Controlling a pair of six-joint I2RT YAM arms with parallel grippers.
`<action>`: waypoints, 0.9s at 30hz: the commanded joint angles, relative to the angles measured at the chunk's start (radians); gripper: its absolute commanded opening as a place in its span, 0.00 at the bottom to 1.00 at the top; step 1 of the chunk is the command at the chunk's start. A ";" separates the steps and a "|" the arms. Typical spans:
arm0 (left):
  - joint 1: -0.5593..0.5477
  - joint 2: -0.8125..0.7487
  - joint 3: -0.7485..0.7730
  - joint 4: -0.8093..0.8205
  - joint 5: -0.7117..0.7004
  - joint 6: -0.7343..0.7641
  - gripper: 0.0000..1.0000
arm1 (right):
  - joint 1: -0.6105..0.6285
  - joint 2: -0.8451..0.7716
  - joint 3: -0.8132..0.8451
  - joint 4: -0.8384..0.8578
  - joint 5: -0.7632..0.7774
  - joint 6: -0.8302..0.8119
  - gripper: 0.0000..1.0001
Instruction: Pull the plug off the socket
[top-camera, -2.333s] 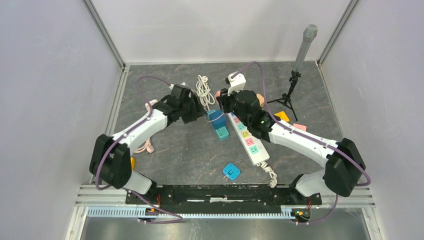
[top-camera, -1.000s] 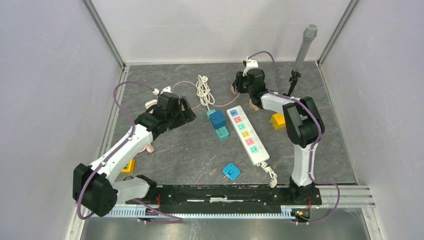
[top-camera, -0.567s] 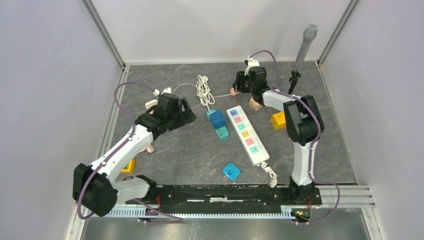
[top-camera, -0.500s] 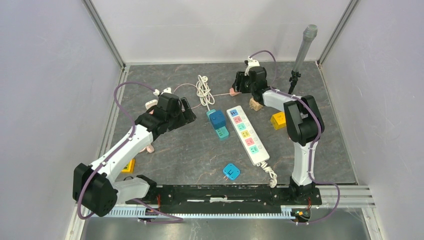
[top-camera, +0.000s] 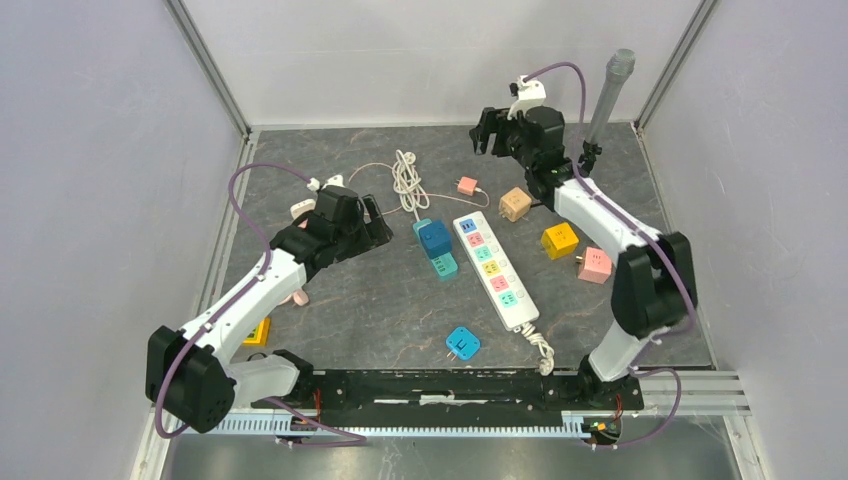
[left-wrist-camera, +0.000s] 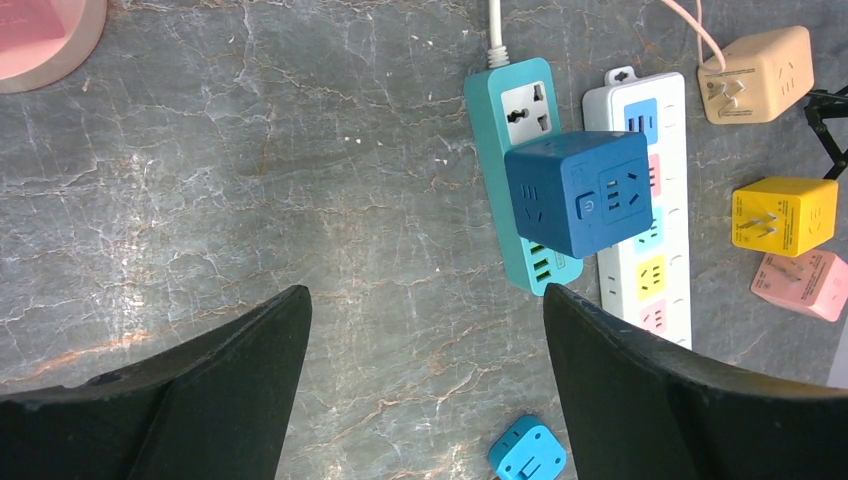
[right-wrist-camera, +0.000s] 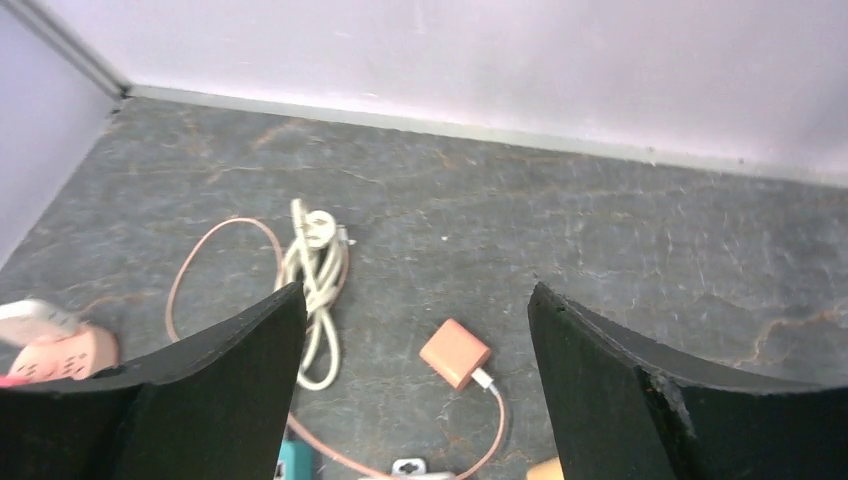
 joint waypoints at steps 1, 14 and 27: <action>0.005 0.008 0.001 0.021 -0.010 0.026 0.93 | 0.071 -0.167 -0.125 0.039 -0.033 -0.088 0.88; 0.005 -0.035 -0.047 0.014 -0.094 -0.014 1.00 | 0.350 -0.367 -0.534 0.029 0.104 -0.087 0.98; 0.005 -0.025 -0.076 0.051 -0.074 -0.033 1.00 | 0.466 -0.100 -0.362 -0.034 0.244 -0.099 0.97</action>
